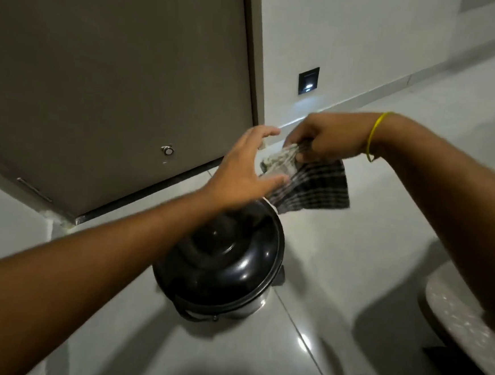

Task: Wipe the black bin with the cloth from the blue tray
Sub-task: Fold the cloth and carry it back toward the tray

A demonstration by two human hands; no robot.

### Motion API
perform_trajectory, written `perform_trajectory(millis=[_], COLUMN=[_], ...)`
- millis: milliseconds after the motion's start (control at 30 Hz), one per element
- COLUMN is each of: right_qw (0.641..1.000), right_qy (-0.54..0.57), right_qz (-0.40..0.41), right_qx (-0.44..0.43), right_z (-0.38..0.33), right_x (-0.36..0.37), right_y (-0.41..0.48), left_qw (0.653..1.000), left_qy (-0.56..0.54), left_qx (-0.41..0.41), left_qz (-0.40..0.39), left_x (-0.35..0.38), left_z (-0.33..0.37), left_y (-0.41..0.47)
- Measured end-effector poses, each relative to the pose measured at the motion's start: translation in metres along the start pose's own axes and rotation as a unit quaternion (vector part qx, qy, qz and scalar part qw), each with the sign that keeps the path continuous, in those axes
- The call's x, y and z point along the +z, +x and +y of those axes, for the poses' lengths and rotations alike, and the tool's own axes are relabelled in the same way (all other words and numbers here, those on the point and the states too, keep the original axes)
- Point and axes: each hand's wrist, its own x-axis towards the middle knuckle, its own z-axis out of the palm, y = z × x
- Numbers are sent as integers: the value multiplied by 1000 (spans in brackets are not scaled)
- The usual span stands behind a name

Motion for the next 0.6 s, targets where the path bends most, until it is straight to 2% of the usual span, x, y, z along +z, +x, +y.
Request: perform_trajectory(millis=[67,133,300,467,600], right_qw=[1000,999,988,968,957], right_qy=[-13,-28,-85,-96,-74], right_qz=[7,25,118,212,247], right_qx=[1,3,52,90,131], right_z=[-4,-7,-1,7,27], right_x=[-27,-56,-139,-239,-299], right_y=[1,-9,-66,-169,-277], left_qw=[995,994,997,992,996], left_qy=[-68,-52,4,-28,-48], left_qx=[-67,-97,-64,-83,-30], left_qz=[-38,-20,39,89,69], left_x=[-13,-23,-48,-63,-52], left_z=[14,40,143,290,424], left_y=[25,43,86,127,124])
